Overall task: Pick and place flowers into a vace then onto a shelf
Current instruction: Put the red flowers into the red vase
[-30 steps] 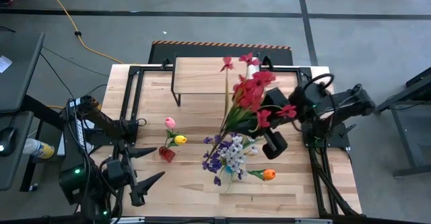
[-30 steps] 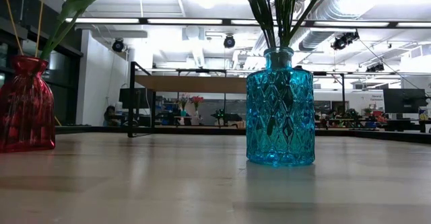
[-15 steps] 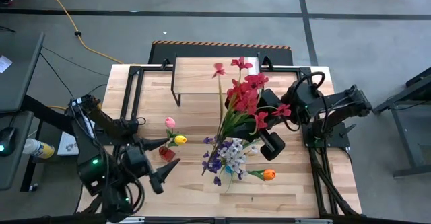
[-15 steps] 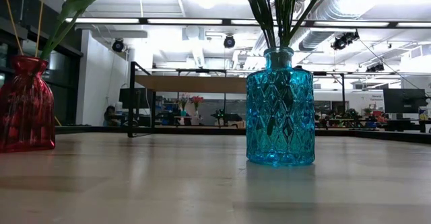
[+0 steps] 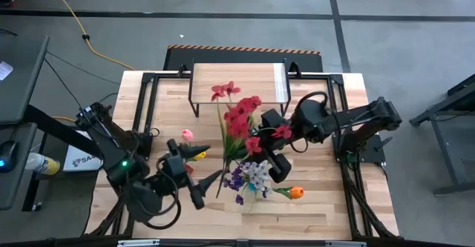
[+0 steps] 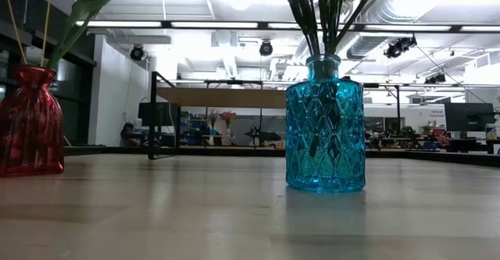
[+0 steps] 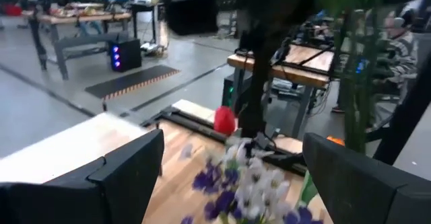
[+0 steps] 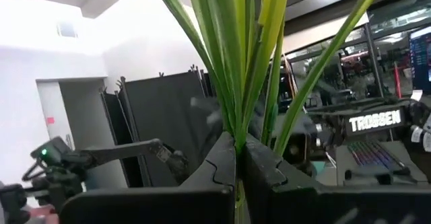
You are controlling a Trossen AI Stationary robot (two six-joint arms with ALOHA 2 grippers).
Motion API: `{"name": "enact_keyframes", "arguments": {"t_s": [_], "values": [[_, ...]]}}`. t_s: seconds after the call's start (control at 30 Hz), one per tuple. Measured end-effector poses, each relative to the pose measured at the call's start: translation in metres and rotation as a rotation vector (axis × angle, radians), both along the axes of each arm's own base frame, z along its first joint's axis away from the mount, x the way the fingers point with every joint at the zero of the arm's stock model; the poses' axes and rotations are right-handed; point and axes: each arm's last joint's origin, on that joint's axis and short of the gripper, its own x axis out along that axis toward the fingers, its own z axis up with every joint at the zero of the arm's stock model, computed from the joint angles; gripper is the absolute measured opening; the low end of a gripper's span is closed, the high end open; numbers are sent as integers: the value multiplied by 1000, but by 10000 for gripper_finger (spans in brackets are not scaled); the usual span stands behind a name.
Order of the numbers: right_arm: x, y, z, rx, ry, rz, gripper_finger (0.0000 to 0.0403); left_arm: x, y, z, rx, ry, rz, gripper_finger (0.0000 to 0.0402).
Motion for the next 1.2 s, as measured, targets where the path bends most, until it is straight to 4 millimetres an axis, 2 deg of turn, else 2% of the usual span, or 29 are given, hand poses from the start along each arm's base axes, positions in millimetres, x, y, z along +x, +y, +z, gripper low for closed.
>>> {"name": "enact_keyframes", "arguments": {"t_s": [0.2,0.5,0.6,0.7,0.9,1.2], "values": [[3,1,-4,-21,21,4,0,9,5,11,42,-13,-25,385],[7,2,-12,-60,75,-7,0,18,14,11,57,6,-51,385],[4,-5,-10,-67,97,-24,0,16,13,8,85,32,-35,385],[-1,-10,-6,-71,106,-33,0,1,10,10,116,50,-20,385],[3,-12,-16,-96,199,-41,0,-17,12,23,80,13,-59,385],[6,-20,-16,-111,174,-113,0,-8,15,24,20,-12,-103,385]]}}
